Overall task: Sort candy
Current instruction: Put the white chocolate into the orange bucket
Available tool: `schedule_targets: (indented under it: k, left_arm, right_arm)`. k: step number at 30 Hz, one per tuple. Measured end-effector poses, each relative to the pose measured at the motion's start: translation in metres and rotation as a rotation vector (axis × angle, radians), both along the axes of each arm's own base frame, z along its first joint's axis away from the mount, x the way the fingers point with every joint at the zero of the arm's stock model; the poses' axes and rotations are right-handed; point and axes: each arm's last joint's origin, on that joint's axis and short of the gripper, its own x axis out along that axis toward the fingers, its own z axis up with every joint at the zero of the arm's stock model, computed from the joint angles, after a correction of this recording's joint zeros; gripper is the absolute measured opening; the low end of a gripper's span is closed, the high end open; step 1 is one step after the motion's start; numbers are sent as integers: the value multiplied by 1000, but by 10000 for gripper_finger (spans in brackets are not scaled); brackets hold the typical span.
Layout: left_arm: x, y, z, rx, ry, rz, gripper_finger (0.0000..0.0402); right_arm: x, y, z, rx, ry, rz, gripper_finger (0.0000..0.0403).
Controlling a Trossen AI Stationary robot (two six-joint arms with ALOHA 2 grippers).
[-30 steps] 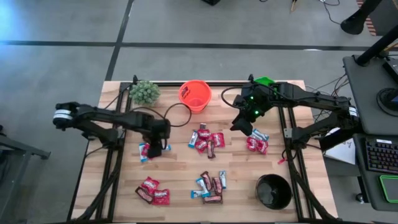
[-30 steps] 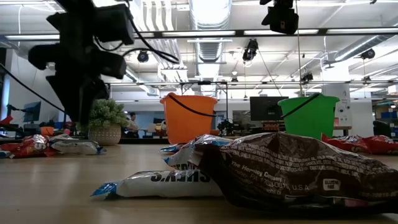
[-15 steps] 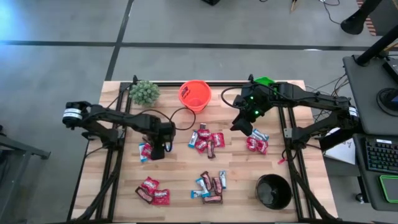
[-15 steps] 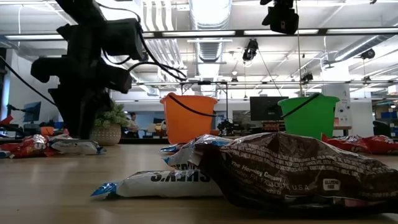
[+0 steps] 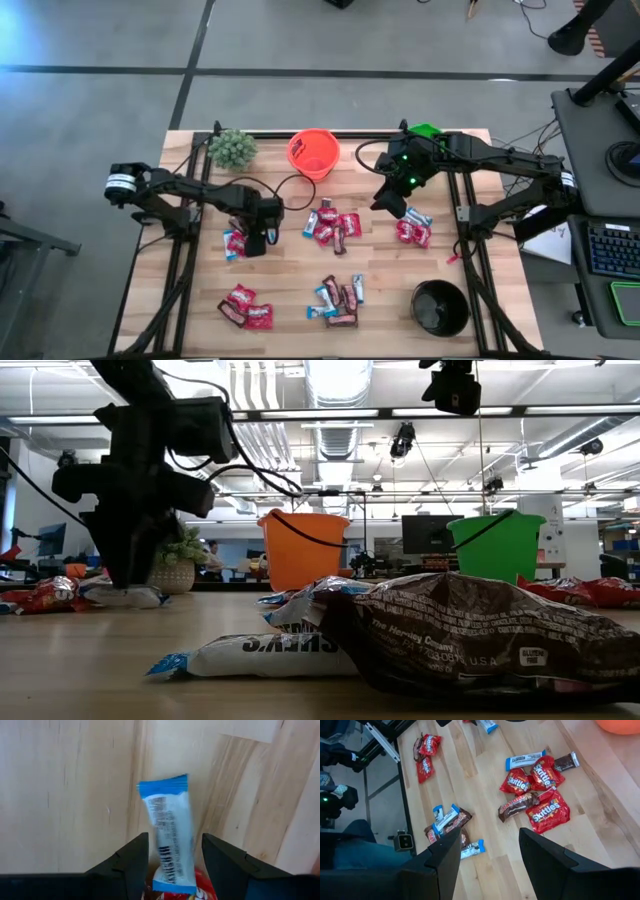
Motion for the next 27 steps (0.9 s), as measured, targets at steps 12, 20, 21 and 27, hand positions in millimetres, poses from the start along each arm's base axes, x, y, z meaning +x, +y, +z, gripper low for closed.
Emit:
schedule_targets:
  k: [12, 20, 21, 27]
  left_arm:
    - [1, 0, -13, 4, 44, 0, 113]
    - [4, 1, -23, -2, 93, 0, 13]
    - [3, 1, -20, -5, 79, -2, 9]
    - [4, -2, 7, -87, -23, -4, 4]
  right_arm:
    - [0, 0, 0, 12, 4, -12, 189]
    - [-2, 0, 2, 37, 7, -39, 189]
    - [-2, 0, 2, 37, 6, -40, 189]
    - [-2, 1, 2, 38, 5, -41, 189]
